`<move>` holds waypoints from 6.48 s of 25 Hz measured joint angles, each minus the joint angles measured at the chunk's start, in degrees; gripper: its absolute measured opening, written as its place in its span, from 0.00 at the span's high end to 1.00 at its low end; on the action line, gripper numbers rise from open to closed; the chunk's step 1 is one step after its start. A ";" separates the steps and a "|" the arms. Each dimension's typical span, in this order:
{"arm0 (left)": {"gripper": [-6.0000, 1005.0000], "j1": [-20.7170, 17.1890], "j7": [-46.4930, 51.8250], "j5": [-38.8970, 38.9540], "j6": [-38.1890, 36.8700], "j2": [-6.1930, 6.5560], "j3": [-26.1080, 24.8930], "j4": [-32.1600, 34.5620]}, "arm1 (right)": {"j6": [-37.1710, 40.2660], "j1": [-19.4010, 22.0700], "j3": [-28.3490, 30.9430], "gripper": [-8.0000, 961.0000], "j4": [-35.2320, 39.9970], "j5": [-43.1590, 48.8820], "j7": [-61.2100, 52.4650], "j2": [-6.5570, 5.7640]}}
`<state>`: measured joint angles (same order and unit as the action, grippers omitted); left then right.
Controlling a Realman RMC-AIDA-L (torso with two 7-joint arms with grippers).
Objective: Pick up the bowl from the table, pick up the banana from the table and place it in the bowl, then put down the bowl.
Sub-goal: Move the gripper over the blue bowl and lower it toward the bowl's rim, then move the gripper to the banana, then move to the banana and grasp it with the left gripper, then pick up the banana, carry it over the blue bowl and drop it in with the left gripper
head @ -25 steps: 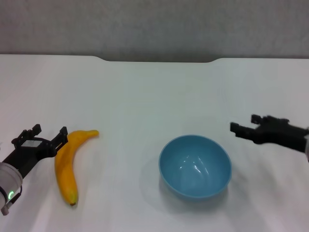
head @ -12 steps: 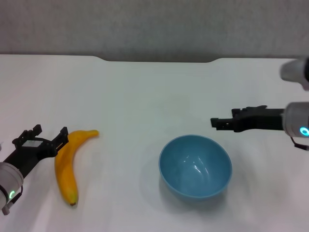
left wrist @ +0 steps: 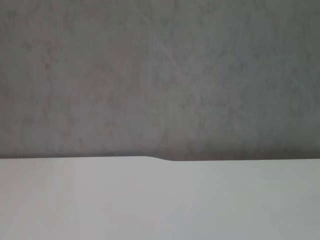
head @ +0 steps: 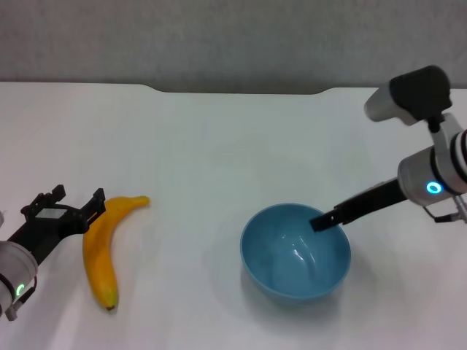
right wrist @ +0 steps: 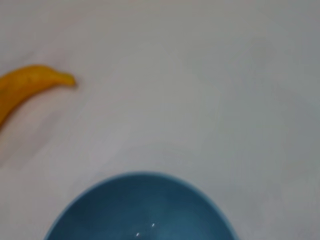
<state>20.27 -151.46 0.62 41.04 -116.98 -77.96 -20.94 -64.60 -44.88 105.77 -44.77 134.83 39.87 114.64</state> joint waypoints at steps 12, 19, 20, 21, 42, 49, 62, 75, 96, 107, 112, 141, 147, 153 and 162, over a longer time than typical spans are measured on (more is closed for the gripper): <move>0.21 0.68 0.26 1.41 0.00 0.07 0.02 0.11 | 4.20 -4.04 -1.57 0.20 11.18 -0.30 1.31 0.39; 0.21 1.06 0.29 1.41 0.00 0.09 0.01 -0.03 | 7.40 -4.95 -2.74 0.20 13.83 -0.45 1.94 0.71; 0.21 1.18 0.29 1.41 0.00 0.09 0.06 0.03 | 8.01 -5.16 -3.02 0.20 14.36 -0.57 1.99 0.72; 0.21 1.27 0.29 1.41 0.00 0.07 0.12 0.07 | 8.52 -5.36 -3.32 0.20 14.86 -0.76 2.05 0.73; 0.21 0.95 0.99 1.40 0.00 0.00 0.38 -0.10 | 12.35 -5.64 -13.56 0.64 15.97 -8.43 2.20 0.93; 0.21 0.88 0.99 1.40 0.00 0.00 0.47 -0.03 | 14.20 -5.12 -14.45 0.82 15.70 -7.94 2.45 0.91; 0.21 0.05 3.25 0.94 0.35 0.05 1.66 -1.72 | 15.39 -0.07 -14.45 0.94 9.07 -8.18 2.33 0.96; 0.21 -9.57 2.97 -1.99 -27.62 0.69 4.97 -33.25 | 15.45 6.33 -14.17 0.96 2.03 -8.25 2.20 0.75; 0.21 -7.60 1.15 -1.70 -68.14 0.57 6.42 -52.70 | 13.39 13.29 -12.76 0.96 -11.03 -7.78 0.29 0.49; 0.20 -5.19 1.09 -0.93 -76.74 0.40 6.59 -52.19 | 13.26 15.34 -11.98 0.96 -15.16 -7.05 -0.32 0.49; 0.20 -3.18 2.45 -0.95 -75.85 0.19 6.55 -47.47 | 13.14 16.37 -11.99 0.96 -17.25 -6.99 -0.88 0.49; 0.26 0.31 4.54 -2.23 -69.75 0.03 7.29 -36.01 | 12.48 18.17 -11.43 0.96 -20.82 -7.07 -1.33 0.49; 0.45 0.30 4.57 -2.27 -69.60 0.09 7.37 -36.40 | 12.48 18.17 -11.44 0.96 -20.55 -7.04 -1.36 0.49; 0.50 0.05 4.59 -1.88 -68.80 0.15 7.39 -36.96 | 12.72 18.41 -11.47 0.96 -20.24 -7.04 -1.46 0.49; 0.50 -4.32 3.89 -2.20 -69.02 0.67 5.45 -52.93 | 13.85 18.65 -10.19 0.96 -17.61 -7.18 -1.27 0.49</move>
<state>15.95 -147.57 -1.58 -27.97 -116.32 -72.51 -73.87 -50.75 -26.23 95.58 -62.37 127.66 38.59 115.14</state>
